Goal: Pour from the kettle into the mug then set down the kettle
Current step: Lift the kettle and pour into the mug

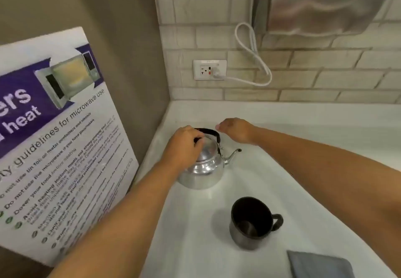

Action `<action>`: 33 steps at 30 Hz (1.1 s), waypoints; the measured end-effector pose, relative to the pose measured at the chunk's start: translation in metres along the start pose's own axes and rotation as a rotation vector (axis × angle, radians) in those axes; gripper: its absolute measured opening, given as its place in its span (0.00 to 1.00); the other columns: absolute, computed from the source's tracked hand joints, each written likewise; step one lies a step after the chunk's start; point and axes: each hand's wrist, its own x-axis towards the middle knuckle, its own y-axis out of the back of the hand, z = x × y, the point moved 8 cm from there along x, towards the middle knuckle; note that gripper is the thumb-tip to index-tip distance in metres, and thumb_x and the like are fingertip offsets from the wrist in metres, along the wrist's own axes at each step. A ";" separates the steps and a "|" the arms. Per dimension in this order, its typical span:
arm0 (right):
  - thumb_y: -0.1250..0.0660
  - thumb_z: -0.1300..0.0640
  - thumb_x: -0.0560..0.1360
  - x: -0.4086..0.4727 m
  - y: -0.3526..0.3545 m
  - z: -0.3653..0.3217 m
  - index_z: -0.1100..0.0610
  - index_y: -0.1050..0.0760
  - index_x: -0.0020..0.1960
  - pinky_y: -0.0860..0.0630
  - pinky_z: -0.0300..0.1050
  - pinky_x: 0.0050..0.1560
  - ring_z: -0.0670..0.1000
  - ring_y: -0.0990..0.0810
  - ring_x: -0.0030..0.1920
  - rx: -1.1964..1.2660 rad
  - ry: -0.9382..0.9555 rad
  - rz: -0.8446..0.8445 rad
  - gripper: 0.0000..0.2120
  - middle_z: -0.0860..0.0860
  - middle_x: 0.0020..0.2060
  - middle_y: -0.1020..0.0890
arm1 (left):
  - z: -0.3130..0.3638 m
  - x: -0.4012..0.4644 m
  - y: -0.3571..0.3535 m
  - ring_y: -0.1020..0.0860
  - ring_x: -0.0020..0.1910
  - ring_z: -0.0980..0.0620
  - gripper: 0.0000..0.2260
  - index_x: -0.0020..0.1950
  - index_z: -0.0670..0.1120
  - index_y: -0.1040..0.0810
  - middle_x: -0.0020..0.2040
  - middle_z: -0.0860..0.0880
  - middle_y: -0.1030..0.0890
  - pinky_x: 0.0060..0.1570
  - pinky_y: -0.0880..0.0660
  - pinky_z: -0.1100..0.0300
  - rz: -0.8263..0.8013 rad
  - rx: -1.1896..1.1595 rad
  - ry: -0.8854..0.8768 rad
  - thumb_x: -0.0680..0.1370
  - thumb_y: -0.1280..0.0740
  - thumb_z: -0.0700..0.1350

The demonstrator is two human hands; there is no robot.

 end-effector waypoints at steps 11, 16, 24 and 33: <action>0.45 0.46 0.80 0.047 -0.014 -0.011 0.57 0.28 0.34 0.34 0.43 0.33 0.50 0.31 0.29 0.433 -0.065 0.152 0.22 0.51 0.30 0.27 | -0.007 0.004 0.002 0.20 0.44 0.46 0.05 0.46 0.43 0.15 0.45 0.45 0.17 0.48 0.22 0.51 0.135 -0.037 -0.076 0.74 0.29 0.36; 0.45 0.47 0.79 0.040 -0.014 -0.027 0.56 0.33 0.28 0.36 0.39 0.28 0.46 0.34 0.24 0.436 0.061 0.207 0.23 0.50 0.26 0.29 | -0.001 -0.007 0.008 0.19 0.42 0.47 0.04 0.45 0.43 0.15 0.44 0.47 0.16 0.43 0.21 0.50 0.202 0.000 -0.119 0.73 0.29 0.37; 0.46 0.49 0.80 0.014 -0.016 -0.039 0.55 0.39 0.28 0.35 0.39 0.31 0.46 0.35 0.25 0.476 0.156 0.297 0.23 0.47 0.25 0.33 | -0.020 -0.016 0.040 0.27 0.51 0.49 0.08 0.52 0.42 0.27 0.50 0.49 0.27 0.50 0.31 0.63 0.629 -0.326 0.140 0.77 0.34 0.46; 0.45 0.50 0.81 -0.036 0.021 -0.086 0.54 0.30 0.30 0.34 0.34 0.33 0.40 0.31 0.25 0.459 0.358 0.368 0.22 0.45 0.25 0.30 | -0.011 -0.010 0.071 0.36 0.25 0.60 0.22 0.27 0.50 0.38 0.22 0.58 0.35 0.27 0.38 0.70 0.638 -0.591 0.265 0.78 0.35 0.55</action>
